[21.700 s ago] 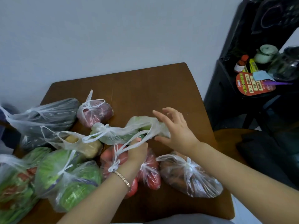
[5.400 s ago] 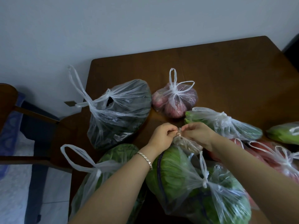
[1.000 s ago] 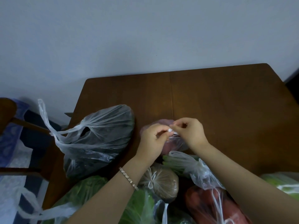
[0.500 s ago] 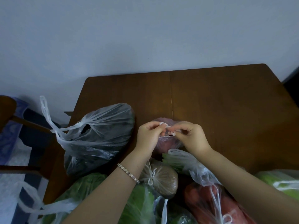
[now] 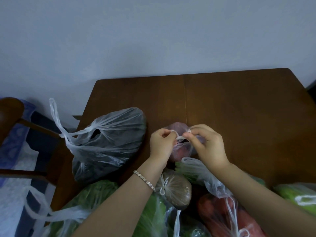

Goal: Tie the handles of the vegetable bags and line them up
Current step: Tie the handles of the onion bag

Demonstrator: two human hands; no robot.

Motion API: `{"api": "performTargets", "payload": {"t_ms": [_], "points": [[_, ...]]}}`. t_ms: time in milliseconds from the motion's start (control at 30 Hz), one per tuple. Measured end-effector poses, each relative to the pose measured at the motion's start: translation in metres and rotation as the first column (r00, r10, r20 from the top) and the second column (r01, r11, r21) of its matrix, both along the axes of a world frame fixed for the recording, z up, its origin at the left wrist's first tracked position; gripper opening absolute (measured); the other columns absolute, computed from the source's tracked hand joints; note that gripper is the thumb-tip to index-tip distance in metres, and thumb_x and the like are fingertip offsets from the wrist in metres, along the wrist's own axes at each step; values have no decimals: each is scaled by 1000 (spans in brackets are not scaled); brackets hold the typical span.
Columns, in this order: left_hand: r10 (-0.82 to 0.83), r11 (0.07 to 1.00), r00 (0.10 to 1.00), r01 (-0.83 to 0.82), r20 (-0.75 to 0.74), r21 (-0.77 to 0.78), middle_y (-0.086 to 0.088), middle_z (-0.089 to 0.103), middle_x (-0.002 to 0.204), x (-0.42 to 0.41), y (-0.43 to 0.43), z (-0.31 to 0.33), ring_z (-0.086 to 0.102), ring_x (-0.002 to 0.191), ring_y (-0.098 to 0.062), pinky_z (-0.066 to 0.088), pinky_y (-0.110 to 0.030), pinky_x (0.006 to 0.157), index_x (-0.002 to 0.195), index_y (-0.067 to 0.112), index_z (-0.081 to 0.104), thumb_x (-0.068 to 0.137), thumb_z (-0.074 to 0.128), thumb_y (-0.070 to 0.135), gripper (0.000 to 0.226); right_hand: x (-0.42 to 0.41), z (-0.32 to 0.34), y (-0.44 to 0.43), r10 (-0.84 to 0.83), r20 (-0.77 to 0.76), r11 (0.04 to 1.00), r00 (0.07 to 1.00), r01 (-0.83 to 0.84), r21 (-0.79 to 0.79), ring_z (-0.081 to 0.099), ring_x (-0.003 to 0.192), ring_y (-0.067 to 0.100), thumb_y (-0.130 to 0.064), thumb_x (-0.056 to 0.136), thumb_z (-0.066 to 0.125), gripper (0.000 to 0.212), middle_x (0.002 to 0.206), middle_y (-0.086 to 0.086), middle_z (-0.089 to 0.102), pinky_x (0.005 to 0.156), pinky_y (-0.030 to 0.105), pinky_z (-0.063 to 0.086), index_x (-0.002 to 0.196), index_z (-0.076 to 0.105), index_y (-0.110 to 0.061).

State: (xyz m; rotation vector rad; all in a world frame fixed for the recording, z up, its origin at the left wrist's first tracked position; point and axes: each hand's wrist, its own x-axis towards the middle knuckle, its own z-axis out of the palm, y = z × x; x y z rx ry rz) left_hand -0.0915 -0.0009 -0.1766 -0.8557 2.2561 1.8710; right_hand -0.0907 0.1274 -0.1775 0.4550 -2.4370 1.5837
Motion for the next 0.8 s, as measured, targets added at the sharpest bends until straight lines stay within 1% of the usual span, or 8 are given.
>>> {"api": "performTargets", "payload": {"t_ms": [133,233,400,467,567,667,733,800], "points": [[148,988,985,-143,88,-58,2,57,59,-16,-4,-8,54,58,-11,43,-18,54,63,13,57,82,52,5,21,-7,9,-7,288,444,914,848,-106,-391,50,65,8,-30,86,51,35,63,7,52,64,13,42,67,60,-3],[285,927,938,-322,197,194,-9,67,86,-40,-12,-11,66,91,-28,51,-30,69,98,3,62,88,46,1,19,-18,6,-5,325,586,868,742,13,-497,36,41,3,-7,92,45,46,41,-6,41,45,13,33,46,43,-10],[511,432,728,-677,457,596,-15,40,144,-69,-49,-16,44,130,-26,38,-45,99,131,-5,40,97,17,-1,41,-25,-24,23,47,811,953,583,217,-211,30,44,11,-13,89,52,39,50,1,33,42,20,26,52,41,-14],[505,449,698,-715,508,536,-16,48,134,-67,-62,-30,53,119,-20,41,-41,90,112,-9,51,98,18,0,37,-23,-43,42,-76,885,957,460,283,-65,31,47,14,-15,88,54,35,54,4,36,47,24,24,55,45,-15],[497,600,710,-696,498,394,-19,54,89,-62,-63,-48,45,57,-11,45,-33,76,93,-8,52,96,20,-3,33,-18,-56,54,-154,929,935,336,353,27,32,49,15,-17,86,56,32,55,3,40,50,26,25,55,46,-16],[366,749,845,-517,391,415,-13,48,73,-60,-55,-47,30,42,-9,34,-19,43,75,3,48,94,23,-4,32,-18,-55,51,-156,929,888,336,460,-17,35,53,16,-17,86,57,28,58,3,41,52,26,29,59,49,-15],[29,960,974,-90,225,265,-11,57,75,-56,-51,-42,34,33,-5,31,-21,42,77,8,52,93,30,-3,29,-24,-47,48,-170,860,886,481,457,-81,39,54,13,-17,87,58,32,56,1,42,54,26,33,56,48,-15],[-390,915,916,374,92,151,-7,64,74,-46,-46,-33,38,32,-1,33,-20,44,89,9,60,95,32,0,30,-29,-29,42,-116,705,916,700,349,-195,43,50,5,-13,87,59,38,53,-4,43,53,16,39,51,46,-11]]}}
